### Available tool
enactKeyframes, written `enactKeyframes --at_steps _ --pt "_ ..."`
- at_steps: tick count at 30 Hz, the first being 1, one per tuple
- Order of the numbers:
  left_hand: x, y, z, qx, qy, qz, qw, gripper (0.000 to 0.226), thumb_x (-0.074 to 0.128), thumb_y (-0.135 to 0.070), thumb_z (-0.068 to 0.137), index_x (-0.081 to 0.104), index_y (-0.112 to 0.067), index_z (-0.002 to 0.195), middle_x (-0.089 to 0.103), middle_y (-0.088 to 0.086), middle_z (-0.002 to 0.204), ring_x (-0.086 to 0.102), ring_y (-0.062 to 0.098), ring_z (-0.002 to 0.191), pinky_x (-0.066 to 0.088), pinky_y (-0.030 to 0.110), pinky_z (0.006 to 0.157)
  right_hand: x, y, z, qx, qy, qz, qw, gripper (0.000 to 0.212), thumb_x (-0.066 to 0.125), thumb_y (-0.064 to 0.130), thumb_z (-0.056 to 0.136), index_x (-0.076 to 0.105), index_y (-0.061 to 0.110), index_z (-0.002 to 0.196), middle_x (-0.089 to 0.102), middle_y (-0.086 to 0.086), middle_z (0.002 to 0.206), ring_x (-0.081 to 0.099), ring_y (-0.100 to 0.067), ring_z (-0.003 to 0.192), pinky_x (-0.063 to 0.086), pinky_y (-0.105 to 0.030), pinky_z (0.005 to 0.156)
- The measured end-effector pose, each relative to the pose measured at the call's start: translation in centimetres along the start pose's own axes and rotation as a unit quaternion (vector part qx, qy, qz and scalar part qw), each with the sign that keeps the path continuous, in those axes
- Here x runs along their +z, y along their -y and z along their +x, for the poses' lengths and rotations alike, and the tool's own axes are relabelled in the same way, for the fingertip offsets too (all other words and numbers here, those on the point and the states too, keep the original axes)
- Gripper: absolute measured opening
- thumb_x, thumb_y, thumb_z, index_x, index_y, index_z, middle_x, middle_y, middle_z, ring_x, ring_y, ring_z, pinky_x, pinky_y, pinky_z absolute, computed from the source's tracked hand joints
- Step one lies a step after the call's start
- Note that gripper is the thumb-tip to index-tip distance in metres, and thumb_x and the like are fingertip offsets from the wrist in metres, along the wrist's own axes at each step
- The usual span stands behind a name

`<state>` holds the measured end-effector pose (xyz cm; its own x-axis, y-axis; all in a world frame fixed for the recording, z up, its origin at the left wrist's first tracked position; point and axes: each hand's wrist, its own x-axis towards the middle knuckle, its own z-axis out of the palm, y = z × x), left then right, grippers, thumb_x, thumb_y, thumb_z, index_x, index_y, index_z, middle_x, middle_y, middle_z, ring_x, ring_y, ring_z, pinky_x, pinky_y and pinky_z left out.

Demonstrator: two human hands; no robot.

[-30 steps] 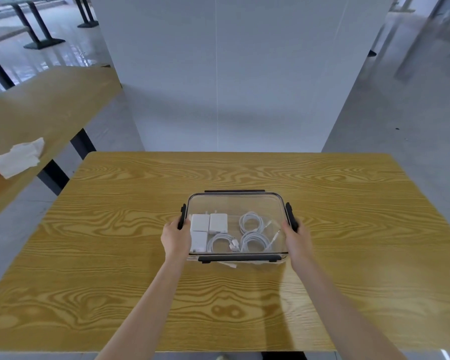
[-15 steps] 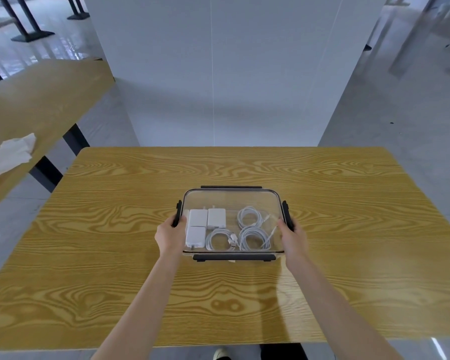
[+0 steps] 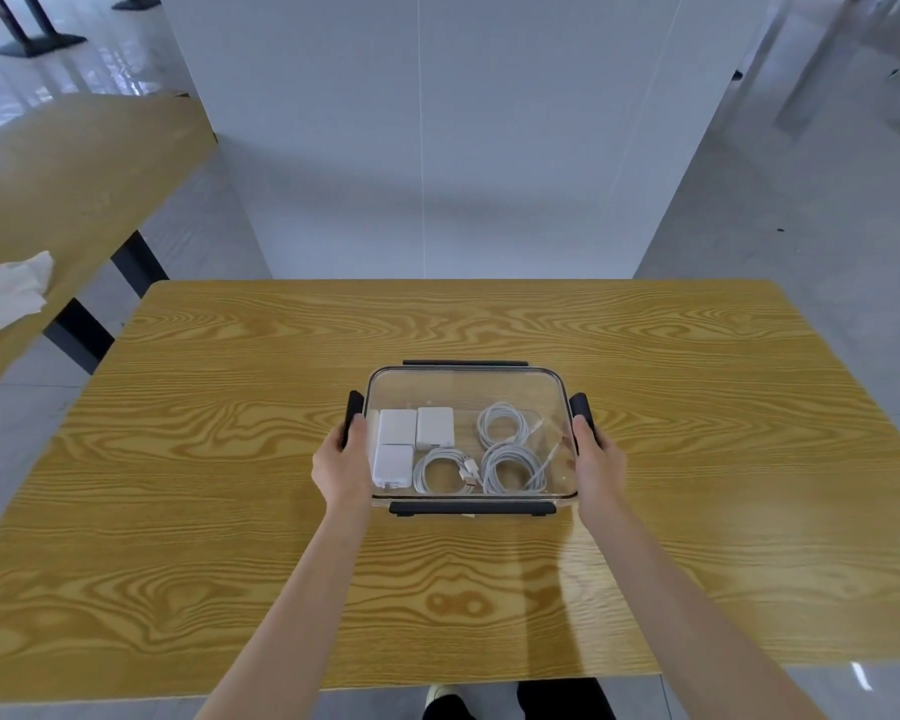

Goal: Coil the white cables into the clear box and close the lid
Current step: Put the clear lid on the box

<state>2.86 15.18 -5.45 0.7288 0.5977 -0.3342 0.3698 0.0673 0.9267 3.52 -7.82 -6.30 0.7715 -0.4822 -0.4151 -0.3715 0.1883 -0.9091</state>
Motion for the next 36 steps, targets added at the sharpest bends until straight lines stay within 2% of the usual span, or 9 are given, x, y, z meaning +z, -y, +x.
enactKeyframes --at_steps 3,8,13,15,18,25,30,33,36 --pt "0.0 0.0 0.3 -0.017 -0.032 -0.007 0.999 0.038 0.047 -0.031 0.094 0.047 -0.016 0.059 0.036 -0.001 0.056 0.029 0.013 0.053 0.029 0.026 0.056 -0.1 -0.1 0.3 0.019 -0.017 0.039 0.999 0.013 0.055 0.025 0.093 0.062 0.018 0.102 0.065 0.006 0.087 0.062 -0.018 0.092 0.049 -0.039 0.095" --pt "0.1 0.1 0.4 0.02 -0.067 0.012 0.997 0.017 0.049 -0.026 0.094 0.06 -0.016 0.103 0.052 -0.008 0.073 0.047 0.008 0.066 0.039 0.029 0.073 0.0 -0.4 0.6 0.029 -0.06 0.083 0.994 0.015 0.065 0.02 0.086 0.063 0.019 0.101 0.068 -0.004 0.106 0.065 -0.024 0.101 0.051 -0.04 0.094" --pt "0.2 0.3 0.4 0.037 -0.056 0.053 0.996 0.043 0.05 -0.028 0.094 0.043 -0.017 0.052 0.036 -0.001 0.052 0.028 0.013 0.051 0.03 0.027 0.056 0.7 -0.8 0.5 -0.046 -0.098 -0.015 0.994 0.011 0.057 0.025 0.09 0.067 0.02 0.089 0.068 -0.002 0.087 0.066 -0.022 0.091 0.053 -0.036 0.078" --pt "0.2 0.3 0.3 0.032 -0.048 0.046 0.997 0.036 0.054 -0.03 0.091 0.052 -0.018 0.057 0.042 -0.005 0.051 0.035 0.009 0.049 0.032 0.023 0.056 0.7 -0.8 0.3 -0.049 -0.094 -0.036 0.994 0.023 0.054 0.029 0.091 0.062 0.02 0.071 0.064 -0.007 0.074 0.063 -0.023 0.082 0.043 -0.031 0.065" --pt "0.1 0.2 0.1 0.033 -0.047 0.048 0.997 0.017 0.058 -0.031 0.088 0.066 -0.023 0.076 0.059 -0.012 0.063 0.051 0.004 0.061 0.042 0.021 0.066 0.6 -0.3 -0.3 -0.058 -0.08 -0.054 0.994 0.01 0.065 0.031 0.084 0.062 0.021 0.082 0.066 -0.002 0.082 0.06 -0.014 0.079 0.042 -0.026 0.07" --pt "0.2 0.5 0.6 0.074 -0.068 0.117 0.988 0.053 0.054 -0.029 0.091 0.033 -0.012 0.045 0.027 0.0 0.043 0.019 0.014 0.045 0.021 0.028 0.049 0.4 -0.4 -0.1 -0.088 -0.061 -0.142 0.984 0.029 0.061 0.034 0.087 0.068 0.009 0.099 0.068 -0.002 0.089 0.061 -0.017 0.084 0.043 -0.027 0.072" --pt "0.3 0.6 0.5 0.086 -0.073 0.119 0.987 0.049 0.053 -0.027 0.092 0.042 -0.01 0.047 0.032 0.0 0.044 0.022 0.013 0.045 0.023 0.028 0.05 0.3 -0.6 0.3 -0.116 -0.045 -0.205 0.971 0.035 0.053 0.035 0.091 0.067 0.006 0.103 0.066 -0.002 0.083 0.057 -0.015 0.074 0.039 -0.024 0.057" --pt "0.2 0.3 0.3 0.151 -0.05 0.2 0.967 0.03 0.045 -0.026 0.095 0.068 -0.007 0.096 0.069 0.009 0.087 0.057 0.019 0.077 0.042 0.03 0.072 0.6 -0.1 0.3 -0.145 -0.046 -0.316 0.937 0.038 0.044 0.033 0.095 0.059 0.005 0.117 0.065 -0.003 0.09 0.057 -0.02 0.088 0.044 -0.032 0.068" --pt "-0.3 0.5 0.4 0.349 0.019 0.357 0.866 0.042 0.041 -0.036 0.095 0.055 -0.011 0.127 0.053 0.006 0.136 0.044 0.027 0.128 0.033 0.04 0.103 1.9 1.5 0.7 -0.253 -0.029 -0.45 0.856 0.046 0.041 0.024 0.095 0.038 0.009 0.139 0.047 -0.009 0.139 0.036 -0.027 0.131 0.03 -0.042 0.106"
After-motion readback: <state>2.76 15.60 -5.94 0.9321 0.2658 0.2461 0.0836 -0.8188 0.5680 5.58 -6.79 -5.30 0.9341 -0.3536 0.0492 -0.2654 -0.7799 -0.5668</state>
